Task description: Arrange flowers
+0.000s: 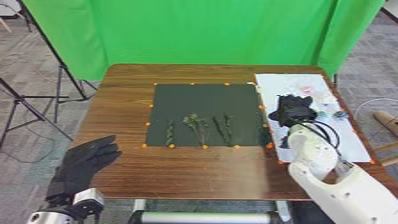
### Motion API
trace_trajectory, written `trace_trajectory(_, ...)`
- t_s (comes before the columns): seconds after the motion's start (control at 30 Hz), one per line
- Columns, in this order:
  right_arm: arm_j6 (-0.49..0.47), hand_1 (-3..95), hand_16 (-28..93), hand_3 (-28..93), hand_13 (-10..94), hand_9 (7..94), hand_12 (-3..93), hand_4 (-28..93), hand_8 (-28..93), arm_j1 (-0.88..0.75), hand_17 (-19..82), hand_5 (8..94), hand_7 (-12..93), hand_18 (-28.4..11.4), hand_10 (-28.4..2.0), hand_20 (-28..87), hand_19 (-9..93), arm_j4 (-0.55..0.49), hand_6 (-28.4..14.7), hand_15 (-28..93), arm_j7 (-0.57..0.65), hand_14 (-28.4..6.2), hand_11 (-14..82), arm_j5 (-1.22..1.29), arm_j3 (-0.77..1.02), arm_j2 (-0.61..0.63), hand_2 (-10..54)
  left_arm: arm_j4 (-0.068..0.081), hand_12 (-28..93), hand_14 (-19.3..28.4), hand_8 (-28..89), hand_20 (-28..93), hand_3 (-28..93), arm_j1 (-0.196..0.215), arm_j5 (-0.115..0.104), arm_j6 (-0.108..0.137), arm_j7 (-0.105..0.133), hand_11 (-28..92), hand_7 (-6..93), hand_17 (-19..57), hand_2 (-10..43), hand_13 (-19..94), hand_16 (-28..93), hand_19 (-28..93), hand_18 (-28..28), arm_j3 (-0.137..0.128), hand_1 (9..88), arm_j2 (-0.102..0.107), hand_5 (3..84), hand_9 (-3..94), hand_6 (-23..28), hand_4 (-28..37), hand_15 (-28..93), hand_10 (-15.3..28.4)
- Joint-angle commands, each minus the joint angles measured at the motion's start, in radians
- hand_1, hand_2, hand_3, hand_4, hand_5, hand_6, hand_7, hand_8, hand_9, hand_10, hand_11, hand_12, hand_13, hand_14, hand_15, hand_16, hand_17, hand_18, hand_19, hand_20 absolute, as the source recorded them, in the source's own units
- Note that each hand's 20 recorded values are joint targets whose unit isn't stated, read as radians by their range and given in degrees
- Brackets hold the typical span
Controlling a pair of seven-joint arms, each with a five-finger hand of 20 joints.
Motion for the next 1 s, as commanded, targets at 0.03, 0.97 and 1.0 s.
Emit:
trace_trajectory(0.03,-0.015,28.6,14,83,39,44.0,18.7,-25,-11,-0.046,11,54.7,15,-28.4,-25.1,25,76,0.041,-13.0,80,0.017,-23.7,31.8,-0.045,0.074,0.062,-3.7,0.002,10,28.4,-8,24,80,0.009,-0.009,0.008,-0.005,39,13.0,-7.9,7.3,31,-15,60,22.5,-0.001,29.0,0.005,48.8,40.8,15.7,-11.5,65,24.0)
trace_trajectory(0.97,-0.015,33.0,16,85,46,53.1,21.0,-27,-11,-0.086,14,62.5,16,-28.4,-22.4,28,75,0.074,-11.5,80,0.080,-19.7,39.4,-0.058,0.083,0.071,-4.7,0.007,10,28.4,-8,25,80,-0.017,0.025,-0.021,-0.039,39,13.2,-7.8,7.5,31,-14,59,22.5,0.002,28.7,-0.037,48.6,40.9,15.5,-11.8,65,23.7)
trace_trajectory(1.0,-0.003,33.6,17,85,47,53.9,21.0,-27,-11,-0.086,15,63.1,16,-28.4,-22.1,28,76,0.077,-11.2,80,0.084,-19.2,39.6,-0.062,0.080,0.072,-4.8,0.007,10,28.4,-8,25,80,-0.017,0.020,-0.017,-0.035,39,13.2,-7.8,7.5,31,-14,59,22.5,0.003,28.7,-0.030,48.6,40.9,15.5,-11.8,65,23.7)
